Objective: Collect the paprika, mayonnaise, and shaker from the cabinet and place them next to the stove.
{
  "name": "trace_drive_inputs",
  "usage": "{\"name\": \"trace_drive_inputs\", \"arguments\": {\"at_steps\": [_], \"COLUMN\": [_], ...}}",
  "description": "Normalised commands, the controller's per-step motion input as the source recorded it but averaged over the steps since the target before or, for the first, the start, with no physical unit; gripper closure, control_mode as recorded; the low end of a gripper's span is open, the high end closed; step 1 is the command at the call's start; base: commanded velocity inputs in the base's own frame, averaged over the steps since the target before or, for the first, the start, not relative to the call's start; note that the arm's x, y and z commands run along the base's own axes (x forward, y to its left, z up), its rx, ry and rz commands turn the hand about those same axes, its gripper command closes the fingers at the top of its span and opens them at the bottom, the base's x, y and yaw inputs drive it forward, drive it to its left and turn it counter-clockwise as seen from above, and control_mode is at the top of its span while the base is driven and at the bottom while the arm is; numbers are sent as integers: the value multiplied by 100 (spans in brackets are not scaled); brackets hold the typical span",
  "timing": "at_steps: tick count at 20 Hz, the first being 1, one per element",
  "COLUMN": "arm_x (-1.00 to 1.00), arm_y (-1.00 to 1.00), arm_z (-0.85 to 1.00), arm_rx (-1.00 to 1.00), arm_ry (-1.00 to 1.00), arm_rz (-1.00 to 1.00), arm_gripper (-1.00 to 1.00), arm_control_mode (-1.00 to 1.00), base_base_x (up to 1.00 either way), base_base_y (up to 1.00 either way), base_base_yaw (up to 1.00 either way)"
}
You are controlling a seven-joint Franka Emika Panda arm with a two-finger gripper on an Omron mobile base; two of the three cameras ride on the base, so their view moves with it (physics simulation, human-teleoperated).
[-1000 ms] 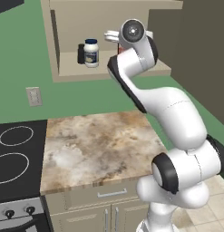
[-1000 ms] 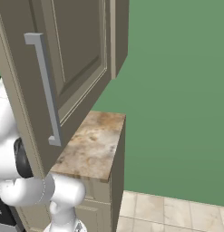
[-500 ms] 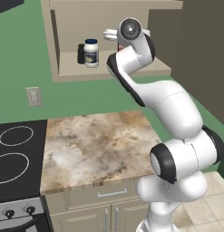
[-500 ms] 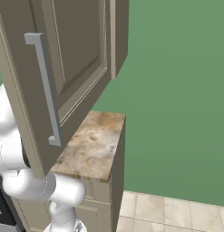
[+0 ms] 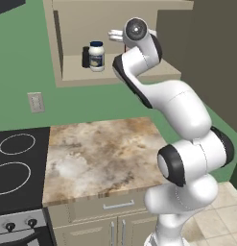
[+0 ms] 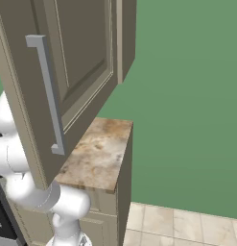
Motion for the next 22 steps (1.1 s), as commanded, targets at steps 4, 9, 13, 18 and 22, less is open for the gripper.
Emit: {"name": "trace_drive_inputs", "arguments": {"at_steps": [4,9,13,18,22], "arm_x": [22,20,8,6,5], "arm_y": [0,-6,-11,-5,-7], "arm_z": [0,0,0,0,0], "arm_rx": [0,0,0,0,0], "arm_ry": [0,0,0,0,0], "arm_rz": [0,0,0,0,0], "arm_gripper": [-100,-100,-100,-100,-100], "arm_control_mode": [-100,-100,-100,-100,-100], "base_base_x": [0,0,0,0,0], "base_base_y": [0,0,0,0,0], "base_base_yaw": [0,0,0,0,0]}}
